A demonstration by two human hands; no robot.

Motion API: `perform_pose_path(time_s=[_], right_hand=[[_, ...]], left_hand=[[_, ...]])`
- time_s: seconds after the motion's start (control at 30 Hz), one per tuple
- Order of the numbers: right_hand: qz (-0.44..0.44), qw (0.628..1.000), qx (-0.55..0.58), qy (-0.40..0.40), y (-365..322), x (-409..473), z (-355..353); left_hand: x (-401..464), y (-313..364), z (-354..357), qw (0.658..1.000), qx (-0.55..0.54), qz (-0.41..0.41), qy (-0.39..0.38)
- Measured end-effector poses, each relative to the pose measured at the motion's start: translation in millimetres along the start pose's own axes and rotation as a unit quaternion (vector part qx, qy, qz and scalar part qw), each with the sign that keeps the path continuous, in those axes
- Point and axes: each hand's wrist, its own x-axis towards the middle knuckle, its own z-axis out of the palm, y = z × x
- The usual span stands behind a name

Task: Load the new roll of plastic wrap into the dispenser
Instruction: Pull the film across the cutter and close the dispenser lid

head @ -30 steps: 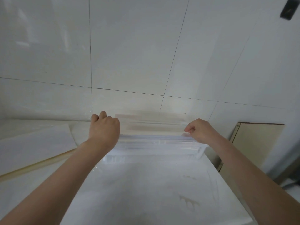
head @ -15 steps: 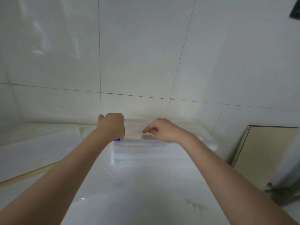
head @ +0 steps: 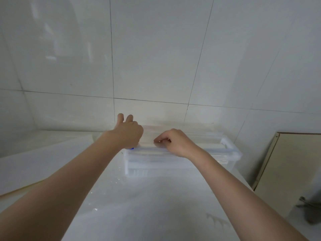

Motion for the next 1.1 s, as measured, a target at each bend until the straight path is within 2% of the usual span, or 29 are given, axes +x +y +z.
perform_pose_path(time_s=[0.17,0.33,0.43,0.7,0.77,0.87,0.93,1.0,1.1], right_hand=[[-0.007,1.0,-0.003,0.013,-0.1,-0.5,2.9],[-0.015,1.0,0.006,-0.01,-12.5,2.2,2.0],[-0.029,0.999,-0.001,-0.033,-25.4,8.5,3.0],[-0.052,0.997,-0.047,-0.03,-40.4,11.8,0.4],[-0.046,0.997,-0.057,-0.028,-39.1,11.4,-1.7],[-0.046,0.997,-0.055,-0.022,-39.9,11.3,-3.5],[-0.05,0.997,-0.045,-0.02,-40.9,10.5,-4.7],[-0.057,0.997,-0.041,-0.024,-41.0,8.9,-6.6],[-0.051,0.998,-0.019,-0.038,-37.9,8.3,-10.5]], left_hand=[[-1.6,-6.0,0.6,0.998,-0.041,-0.002,-0.046],[-7.4,-12.6,1.7,0.987,-0.144,-0.008,-0.071],[-13.0,-14.1,-2.3,0.982,-0.182,0.003,-0.058],[-25.0,-13.3,-3.8,0.982,-0.185,-0.01,-0.019],[-25.0,-11.5,-3.1,0.97,-0.242,-0.002,0.007],[-27.0,-7.8,-7.0,0.921,-0.388,0.017,-0.015],[-27.4,-5.0,-9.5,0.919,-0.393,0.019,-0.028],[-26.1,-2.4,-10.0,0.927,-0.375,0.007,-0.005],[-26.9,-4.5,-10.9,0.921,-0.388,-0.012,0.015]])
